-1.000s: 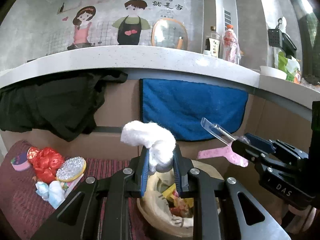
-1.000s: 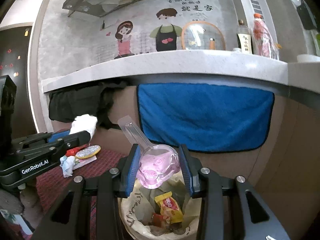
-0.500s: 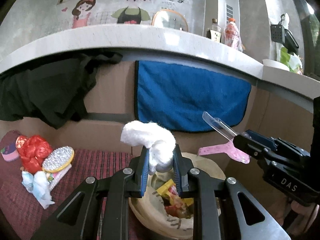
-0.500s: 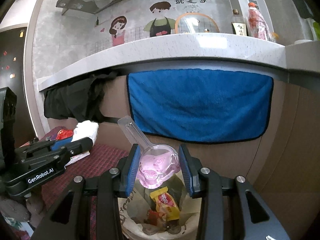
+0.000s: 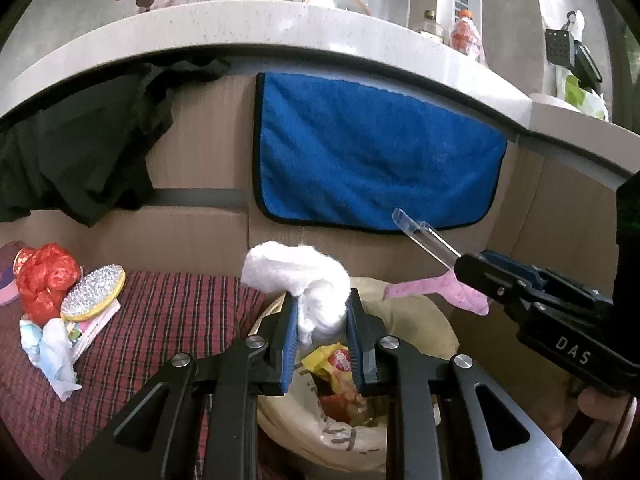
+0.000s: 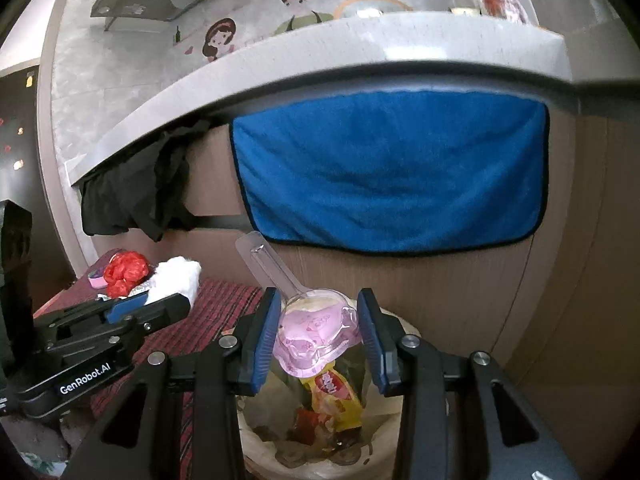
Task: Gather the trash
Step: 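Carry the tissue and pink spoon over the bin and release both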
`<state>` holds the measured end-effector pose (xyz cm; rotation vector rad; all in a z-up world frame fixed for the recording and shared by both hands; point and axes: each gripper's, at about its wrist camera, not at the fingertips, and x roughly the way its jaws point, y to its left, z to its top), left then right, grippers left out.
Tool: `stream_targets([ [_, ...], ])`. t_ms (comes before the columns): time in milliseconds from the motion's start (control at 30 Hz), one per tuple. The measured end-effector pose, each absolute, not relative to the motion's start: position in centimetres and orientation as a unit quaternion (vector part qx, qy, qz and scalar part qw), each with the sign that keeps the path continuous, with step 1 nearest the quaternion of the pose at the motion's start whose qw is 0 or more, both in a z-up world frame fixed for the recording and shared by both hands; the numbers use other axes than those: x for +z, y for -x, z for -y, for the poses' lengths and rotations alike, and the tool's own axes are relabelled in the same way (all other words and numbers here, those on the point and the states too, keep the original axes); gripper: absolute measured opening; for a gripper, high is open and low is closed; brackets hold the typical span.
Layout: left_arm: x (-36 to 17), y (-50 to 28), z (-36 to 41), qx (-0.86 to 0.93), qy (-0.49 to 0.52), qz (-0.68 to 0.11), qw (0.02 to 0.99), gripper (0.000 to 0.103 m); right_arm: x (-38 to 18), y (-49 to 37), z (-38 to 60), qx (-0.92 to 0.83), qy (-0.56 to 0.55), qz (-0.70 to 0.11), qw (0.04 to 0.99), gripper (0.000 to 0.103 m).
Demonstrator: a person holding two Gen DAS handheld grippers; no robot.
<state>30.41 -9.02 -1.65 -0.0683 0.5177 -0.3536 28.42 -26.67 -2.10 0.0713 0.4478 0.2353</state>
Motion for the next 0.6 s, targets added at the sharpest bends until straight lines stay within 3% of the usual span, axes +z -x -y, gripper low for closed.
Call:
stream_targets([
  [300, -2.4, -32.2, 9.4, -0.218, 0.047, -0.285, 0.932, 0.023, -3.3, -29.4, 27.5, 0.111, -0.052, -0.231, 0.965, 0.037],
  [367, -2.6, -32.8, 9.3, -0.244, 0.055, -0.298, 0.921, 0.034, -3.5, -29.6, 27.7, 0.114, -0.060, -0.228, 0.965, 0.038],
  [433, -2.7, -33.2, 8.7, -0.252, 0.068, -0.303, 0.917, 0.053, -3.8, -29.8, 27.8, 0.107, -0.068, -0.231, 0.965, 0.041],
  [600, -2.2, -33.2, 6.9, -0.246, 0.081, -0.304, 0.917, 0.054, -4.5, -30.0, 28.3, 0.102, -0.082, -0.245, 0.961, 0.045],
])
